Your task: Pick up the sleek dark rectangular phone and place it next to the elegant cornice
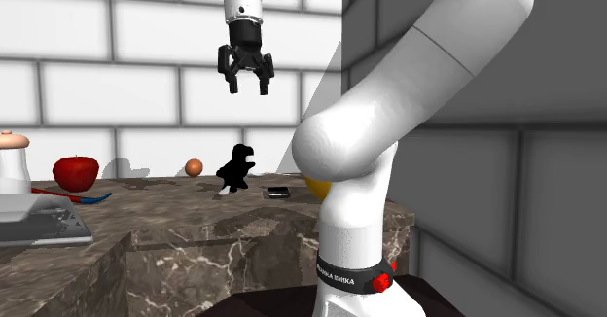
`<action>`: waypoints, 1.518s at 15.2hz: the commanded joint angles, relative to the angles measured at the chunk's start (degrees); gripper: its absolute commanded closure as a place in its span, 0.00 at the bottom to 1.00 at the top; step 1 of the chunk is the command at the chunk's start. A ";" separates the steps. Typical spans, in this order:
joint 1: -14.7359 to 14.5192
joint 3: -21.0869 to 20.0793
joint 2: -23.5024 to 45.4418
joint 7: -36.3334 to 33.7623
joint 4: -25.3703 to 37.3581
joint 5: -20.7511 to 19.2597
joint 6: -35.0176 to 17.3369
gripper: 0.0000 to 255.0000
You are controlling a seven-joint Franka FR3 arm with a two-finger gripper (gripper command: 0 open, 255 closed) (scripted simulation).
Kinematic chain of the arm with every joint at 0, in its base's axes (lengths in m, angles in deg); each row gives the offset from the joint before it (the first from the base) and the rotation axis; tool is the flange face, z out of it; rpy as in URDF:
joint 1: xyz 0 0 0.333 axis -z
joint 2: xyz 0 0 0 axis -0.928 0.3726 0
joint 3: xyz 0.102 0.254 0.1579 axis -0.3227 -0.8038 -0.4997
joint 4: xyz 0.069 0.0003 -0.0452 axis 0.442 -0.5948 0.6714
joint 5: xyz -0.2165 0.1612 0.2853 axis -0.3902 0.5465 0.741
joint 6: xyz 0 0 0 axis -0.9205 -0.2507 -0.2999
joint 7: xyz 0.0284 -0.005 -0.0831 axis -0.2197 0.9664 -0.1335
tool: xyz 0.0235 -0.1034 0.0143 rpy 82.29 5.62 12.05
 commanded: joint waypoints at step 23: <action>12.63 15.46 18.83 -8.53 -21.00 -0.95 -41.62 0.00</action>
